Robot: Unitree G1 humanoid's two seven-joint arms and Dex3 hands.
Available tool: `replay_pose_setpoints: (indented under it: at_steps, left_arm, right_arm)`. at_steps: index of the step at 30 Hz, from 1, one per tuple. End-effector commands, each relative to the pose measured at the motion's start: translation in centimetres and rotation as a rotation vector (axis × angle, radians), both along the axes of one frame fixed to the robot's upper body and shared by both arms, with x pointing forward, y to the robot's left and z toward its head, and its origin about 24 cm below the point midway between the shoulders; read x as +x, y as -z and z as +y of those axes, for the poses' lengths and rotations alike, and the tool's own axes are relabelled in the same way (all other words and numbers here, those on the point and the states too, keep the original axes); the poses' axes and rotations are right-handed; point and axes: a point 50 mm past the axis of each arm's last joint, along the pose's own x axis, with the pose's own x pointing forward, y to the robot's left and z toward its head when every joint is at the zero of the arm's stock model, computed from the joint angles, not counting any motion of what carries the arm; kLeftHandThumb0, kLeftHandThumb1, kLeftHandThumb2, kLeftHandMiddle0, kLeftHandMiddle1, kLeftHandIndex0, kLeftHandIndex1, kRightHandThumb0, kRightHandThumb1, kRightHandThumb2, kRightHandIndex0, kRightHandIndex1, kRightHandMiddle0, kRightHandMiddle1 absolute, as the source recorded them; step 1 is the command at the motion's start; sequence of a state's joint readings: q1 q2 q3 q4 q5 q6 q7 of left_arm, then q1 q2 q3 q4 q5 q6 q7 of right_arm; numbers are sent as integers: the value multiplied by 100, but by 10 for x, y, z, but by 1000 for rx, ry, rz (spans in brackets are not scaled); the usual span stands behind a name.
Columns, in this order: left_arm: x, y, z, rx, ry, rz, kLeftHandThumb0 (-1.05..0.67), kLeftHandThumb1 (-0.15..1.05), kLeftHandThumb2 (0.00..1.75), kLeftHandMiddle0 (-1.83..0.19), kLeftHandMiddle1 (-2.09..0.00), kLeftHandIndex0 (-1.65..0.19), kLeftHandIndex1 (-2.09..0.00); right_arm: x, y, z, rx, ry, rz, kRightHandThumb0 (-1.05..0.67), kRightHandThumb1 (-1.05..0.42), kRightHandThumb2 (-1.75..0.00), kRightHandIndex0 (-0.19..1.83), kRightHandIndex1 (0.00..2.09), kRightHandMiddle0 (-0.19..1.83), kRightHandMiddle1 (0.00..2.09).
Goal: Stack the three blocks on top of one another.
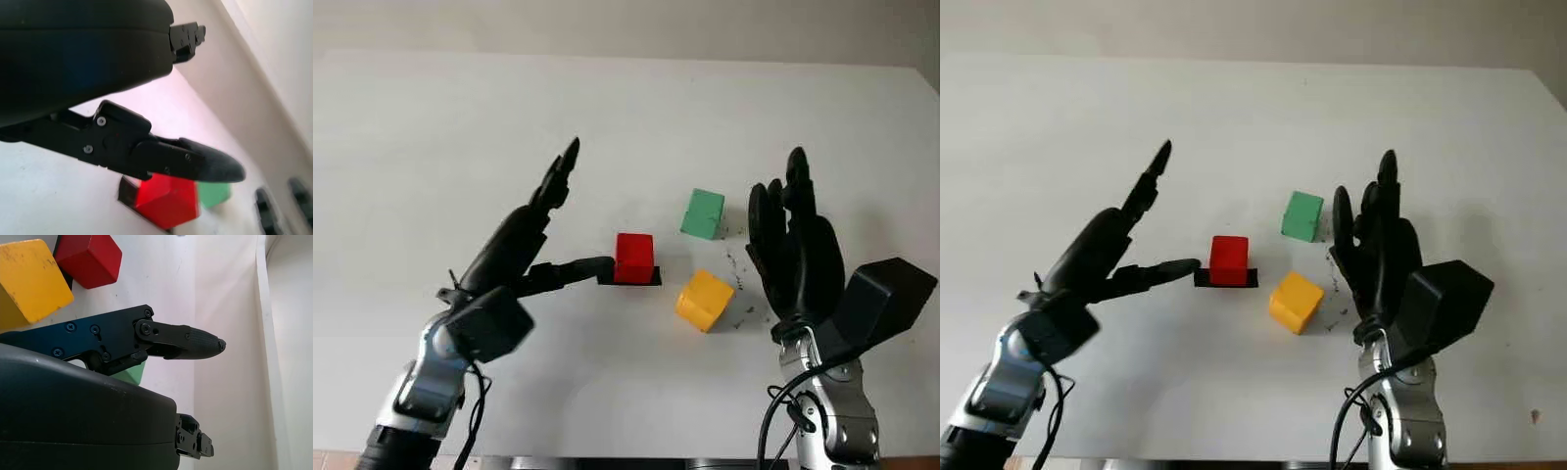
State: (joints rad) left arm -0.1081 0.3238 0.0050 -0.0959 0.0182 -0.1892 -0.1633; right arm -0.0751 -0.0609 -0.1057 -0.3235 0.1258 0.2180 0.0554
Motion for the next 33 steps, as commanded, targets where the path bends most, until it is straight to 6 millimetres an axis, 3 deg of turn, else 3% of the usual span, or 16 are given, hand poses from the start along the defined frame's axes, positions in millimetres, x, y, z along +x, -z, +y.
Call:
replay_pose_setpoints:
  at_steps: [1,4,10,15,17,21,26,33]
  left_arm:
    - [-8,-5,6,-136,-33,-16,-92,105,66,19,0,19,0]
    - [-11,-9,12,-270,-73,-39,-88,105,70,19,0,19,0]
    - [-11,-1,32,-426,-210,-28,-77,105,68,19,-1,19,0]
    - [-13,10,40,-445,-226,11,-73,105,67,16,-5,18,-2]
    - [-13,12,40,-437,-230,14,-73,105,67,15,-5,18,-2]
    - [-13,12,39,-451,-248,2,-73,105,67,13,-6,16,-4]
    - [-14,9,38,-458,-248,-11,-72,105,68,11,-6,15,-5]
    - [-12,7,36,-487,-217,-16,-70,105,67,8,-7,14,-5]
  right_arm:
    - [2,-20,-11,-78,-11,-91,-52,-105,-39,-19,2,-15,6]
    - [4,-39,-25,-184,-32,-153,-56,-105,-24,-17,4,-5,9]
    - [4,-89,-45,-674,-64,-265,-67,-100,-6,-13,7,10,11]
    - [8,-113,-44,-934,-173,-312,-54,-89,-3,-14,6,18,12]
    - [9,-119,-41,-1138,-259,-312,-53,-86,-3,-10,8,25,14]
    - [8,-121,-29,-1466,-397,-288,-57,-84,-4,-7,8,28,12]
    - [8,-116,-17,-1717,-506,-306,-63,-82,-5,-11,5,26,8]
    - [4,-106,-10,-1847,-613,-332,-61,-77,-4,-6,7,36,11]
